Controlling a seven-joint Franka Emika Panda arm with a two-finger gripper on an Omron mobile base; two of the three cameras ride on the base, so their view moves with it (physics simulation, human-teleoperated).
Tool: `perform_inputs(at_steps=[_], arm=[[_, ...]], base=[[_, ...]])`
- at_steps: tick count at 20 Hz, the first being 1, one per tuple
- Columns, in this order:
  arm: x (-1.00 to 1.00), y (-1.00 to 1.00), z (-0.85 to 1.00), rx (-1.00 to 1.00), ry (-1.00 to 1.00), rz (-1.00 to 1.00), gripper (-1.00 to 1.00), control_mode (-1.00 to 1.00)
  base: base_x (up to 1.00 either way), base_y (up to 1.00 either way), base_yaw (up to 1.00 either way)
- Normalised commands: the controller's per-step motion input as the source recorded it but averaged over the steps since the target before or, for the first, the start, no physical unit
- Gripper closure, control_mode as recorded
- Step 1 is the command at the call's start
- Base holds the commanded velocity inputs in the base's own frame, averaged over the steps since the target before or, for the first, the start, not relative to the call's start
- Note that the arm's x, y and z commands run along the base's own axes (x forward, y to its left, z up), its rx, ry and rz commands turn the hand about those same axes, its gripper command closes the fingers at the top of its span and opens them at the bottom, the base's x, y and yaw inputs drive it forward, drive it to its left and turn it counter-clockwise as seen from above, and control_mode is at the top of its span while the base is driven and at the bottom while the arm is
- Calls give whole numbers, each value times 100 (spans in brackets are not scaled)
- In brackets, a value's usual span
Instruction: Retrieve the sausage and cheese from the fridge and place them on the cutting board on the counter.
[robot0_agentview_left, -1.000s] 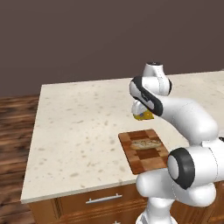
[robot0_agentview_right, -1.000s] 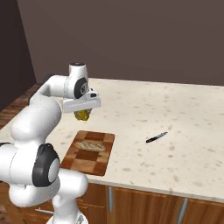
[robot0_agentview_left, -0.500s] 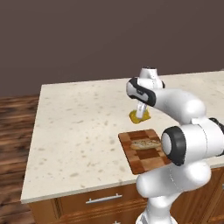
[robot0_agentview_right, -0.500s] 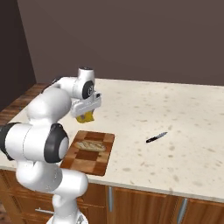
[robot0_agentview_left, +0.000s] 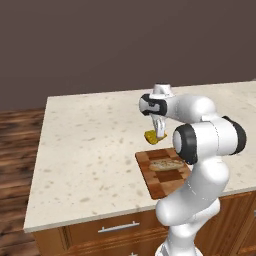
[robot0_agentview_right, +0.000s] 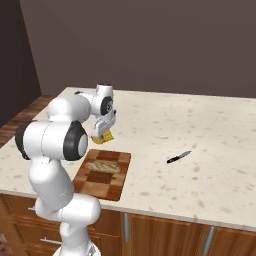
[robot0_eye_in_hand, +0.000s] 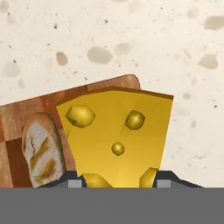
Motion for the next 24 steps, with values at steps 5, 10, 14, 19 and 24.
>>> perform_inputs(at_steps=[5,10,14,19,24], arm=[[21,0,-35,0,6,5,100,-100],[-16,9,-29,0,6,0,100,-100],[-3,1,-24,0,4,0,100,-100],[4,0,-31,0,4,0,100,-100],[4,0,-28,0,4,0,100,-100]], base=[[0,0,0],[0,0,0],[0,0,0],[0,0,0],[0,0,0]])
